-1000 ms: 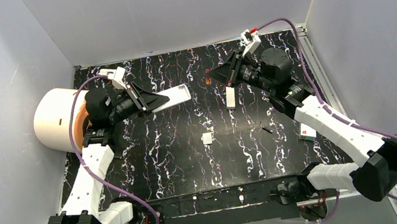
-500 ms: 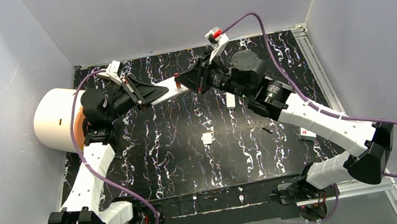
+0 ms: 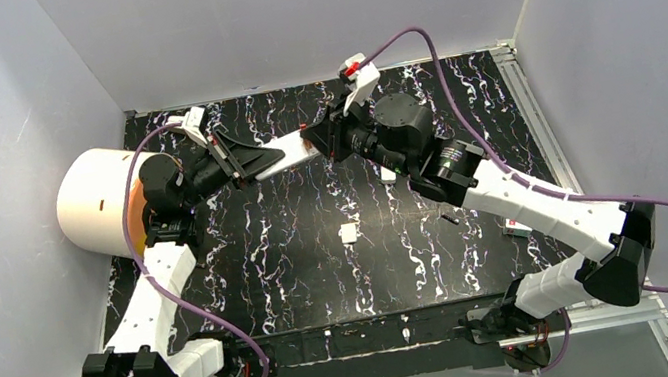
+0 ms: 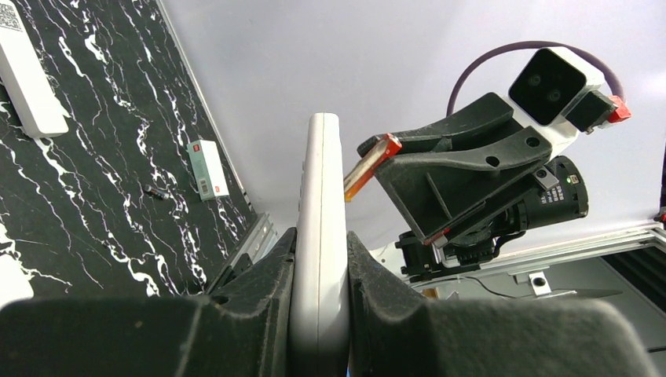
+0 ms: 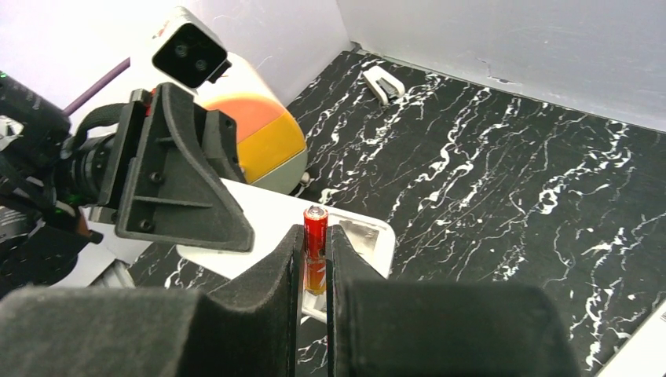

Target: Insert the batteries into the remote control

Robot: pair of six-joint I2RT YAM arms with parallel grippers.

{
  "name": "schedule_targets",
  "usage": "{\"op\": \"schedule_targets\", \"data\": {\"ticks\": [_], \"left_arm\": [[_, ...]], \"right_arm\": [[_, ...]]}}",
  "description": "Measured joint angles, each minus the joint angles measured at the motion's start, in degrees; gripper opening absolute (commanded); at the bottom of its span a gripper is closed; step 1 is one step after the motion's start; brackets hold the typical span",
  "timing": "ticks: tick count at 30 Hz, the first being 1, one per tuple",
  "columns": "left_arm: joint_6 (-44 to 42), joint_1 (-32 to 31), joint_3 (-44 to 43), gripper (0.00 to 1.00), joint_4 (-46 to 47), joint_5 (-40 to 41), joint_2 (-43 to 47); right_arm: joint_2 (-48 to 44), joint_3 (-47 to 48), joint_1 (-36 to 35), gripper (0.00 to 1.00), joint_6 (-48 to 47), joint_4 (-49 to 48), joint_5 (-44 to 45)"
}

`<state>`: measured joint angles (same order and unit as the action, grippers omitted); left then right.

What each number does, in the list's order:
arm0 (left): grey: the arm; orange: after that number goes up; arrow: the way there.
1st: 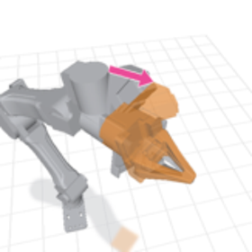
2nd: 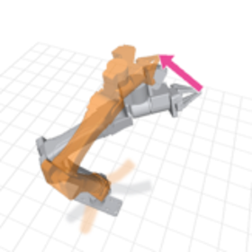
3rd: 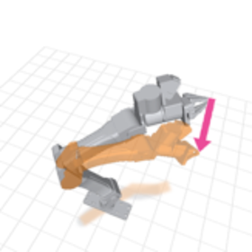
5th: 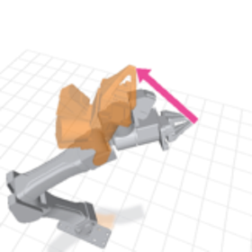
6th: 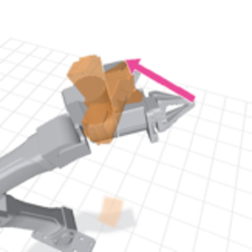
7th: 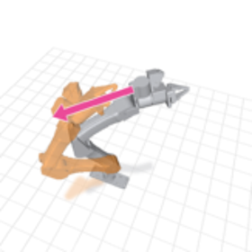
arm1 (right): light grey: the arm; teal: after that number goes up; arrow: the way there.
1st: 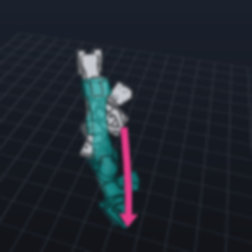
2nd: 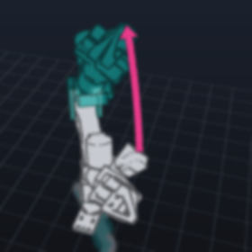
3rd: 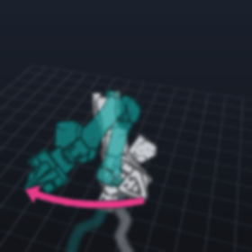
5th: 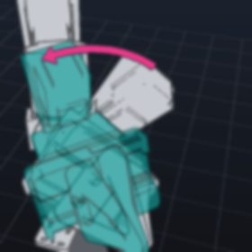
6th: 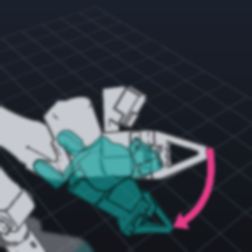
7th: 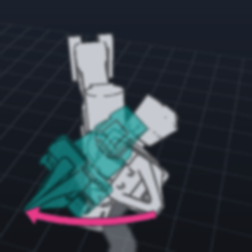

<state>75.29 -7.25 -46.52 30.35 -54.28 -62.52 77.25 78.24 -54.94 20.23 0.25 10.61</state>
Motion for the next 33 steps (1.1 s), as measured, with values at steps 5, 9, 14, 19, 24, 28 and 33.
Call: {"op": "schedule_targets", "data": {"ticks": [5,9,14,19,24,28,33], "left_arm": [[0.3,0.0,0.1,0.00,0.6,0.1,0.0],[0.6,0.0,0.2,0.00,1.3,0.1,0.0],[1.9,0.0,1.0,0.00,2.8,0.2,0.0],[3.5,0.0,1.1,0.00,3.7,0.6,0.0],[4.8,0.0,1.1,0.00,4.2,0.7,-0.1],[5.3,0.0,1.1,0.00,4.4,0.9,-0.1],[5.5,0.0,1.2,0.00,5.0,1.0,-0.1]], "right_arm": [[0.0,0.0,0.0,0.09,-0.7,0.2,1.8],[0.0,0.0,0.0,0.12,-0.8,0.3,2.3],[0.5,0.0,0.0,0.14,-0.9,0.3,2.1],[0.8,-0.1,0.0,0.15,-0.9,0.2,1.9],[0.8,-0.1,0.0,0.20,-0.9,-0.1,1.8],[0.7,-0.2,0.1,0.28,-0.9,-0.3,1.3],[0.4,-1.1,0.0,0.30,-0.7,-0.4,0.6]]}}
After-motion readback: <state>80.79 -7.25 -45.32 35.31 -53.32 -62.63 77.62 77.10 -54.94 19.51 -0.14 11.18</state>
